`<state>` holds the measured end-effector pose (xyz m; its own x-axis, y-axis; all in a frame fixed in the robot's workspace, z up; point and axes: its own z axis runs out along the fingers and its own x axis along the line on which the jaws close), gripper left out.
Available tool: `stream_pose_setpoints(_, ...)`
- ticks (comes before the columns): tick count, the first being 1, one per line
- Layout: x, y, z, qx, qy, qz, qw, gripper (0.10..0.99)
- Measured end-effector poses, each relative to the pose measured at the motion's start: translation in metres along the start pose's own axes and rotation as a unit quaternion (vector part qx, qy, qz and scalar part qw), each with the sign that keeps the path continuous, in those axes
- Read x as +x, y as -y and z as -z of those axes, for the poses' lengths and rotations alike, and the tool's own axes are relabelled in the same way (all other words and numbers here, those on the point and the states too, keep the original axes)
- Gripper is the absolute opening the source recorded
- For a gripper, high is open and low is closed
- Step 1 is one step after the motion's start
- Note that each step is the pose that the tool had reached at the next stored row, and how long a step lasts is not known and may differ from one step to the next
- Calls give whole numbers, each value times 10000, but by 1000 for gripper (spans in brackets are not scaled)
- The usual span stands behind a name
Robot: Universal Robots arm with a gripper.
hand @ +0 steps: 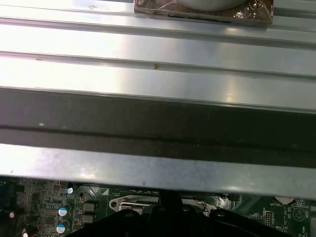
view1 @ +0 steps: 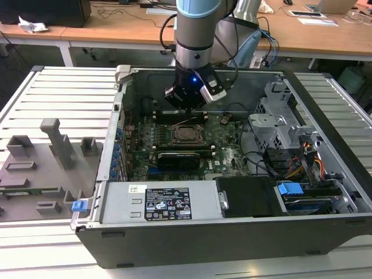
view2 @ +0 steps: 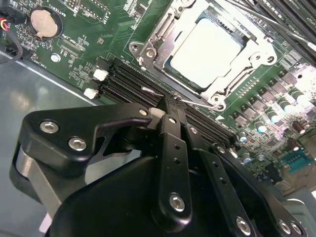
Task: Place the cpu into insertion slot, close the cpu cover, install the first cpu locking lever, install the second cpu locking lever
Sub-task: 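Install the first cpu locking lever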
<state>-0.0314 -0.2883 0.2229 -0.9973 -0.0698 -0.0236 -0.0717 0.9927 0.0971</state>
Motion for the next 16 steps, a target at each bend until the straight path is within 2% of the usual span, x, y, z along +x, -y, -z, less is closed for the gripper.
stream_pose_setpoints(9,-93,0,-69,0,0,0,10000,106)
stream_pose_setpoints(16,-132,8,-118,0,0,0,10000,106)
